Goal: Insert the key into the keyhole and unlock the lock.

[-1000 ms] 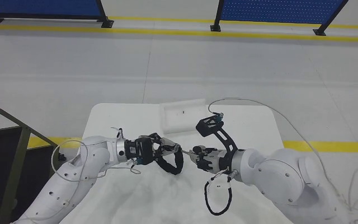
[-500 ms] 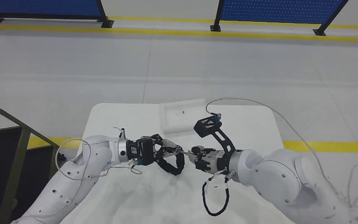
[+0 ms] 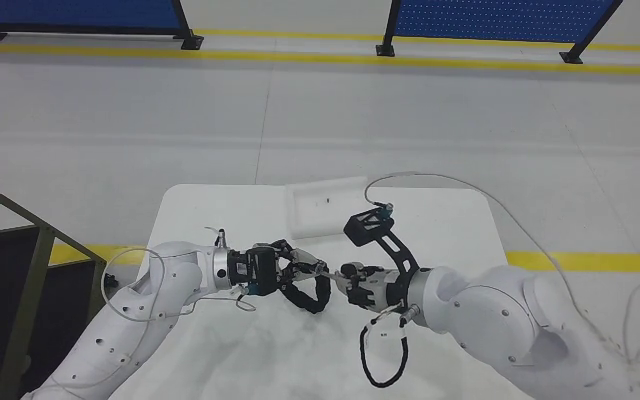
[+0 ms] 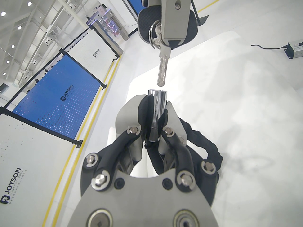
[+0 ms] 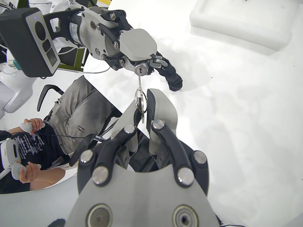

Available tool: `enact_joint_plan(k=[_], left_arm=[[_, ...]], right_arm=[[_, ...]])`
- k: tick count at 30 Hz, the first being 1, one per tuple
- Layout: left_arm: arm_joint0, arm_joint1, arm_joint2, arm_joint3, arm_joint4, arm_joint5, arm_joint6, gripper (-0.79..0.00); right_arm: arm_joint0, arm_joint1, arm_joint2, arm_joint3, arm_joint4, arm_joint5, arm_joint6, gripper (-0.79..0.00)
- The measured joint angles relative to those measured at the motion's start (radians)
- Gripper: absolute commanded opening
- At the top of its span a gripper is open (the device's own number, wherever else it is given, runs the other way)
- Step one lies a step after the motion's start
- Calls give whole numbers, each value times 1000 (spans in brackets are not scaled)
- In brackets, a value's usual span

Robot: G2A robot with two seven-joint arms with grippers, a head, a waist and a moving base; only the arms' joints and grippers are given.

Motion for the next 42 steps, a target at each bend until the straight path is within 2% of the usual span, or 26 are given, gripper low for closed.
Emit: enact_joint_plan(k=[42], left_arm=[[-12, -17, 9, -7, 34, -17, 6, -785]], right_arm=[[182, 118, -196, 0, 153, 152, -152, -785]])
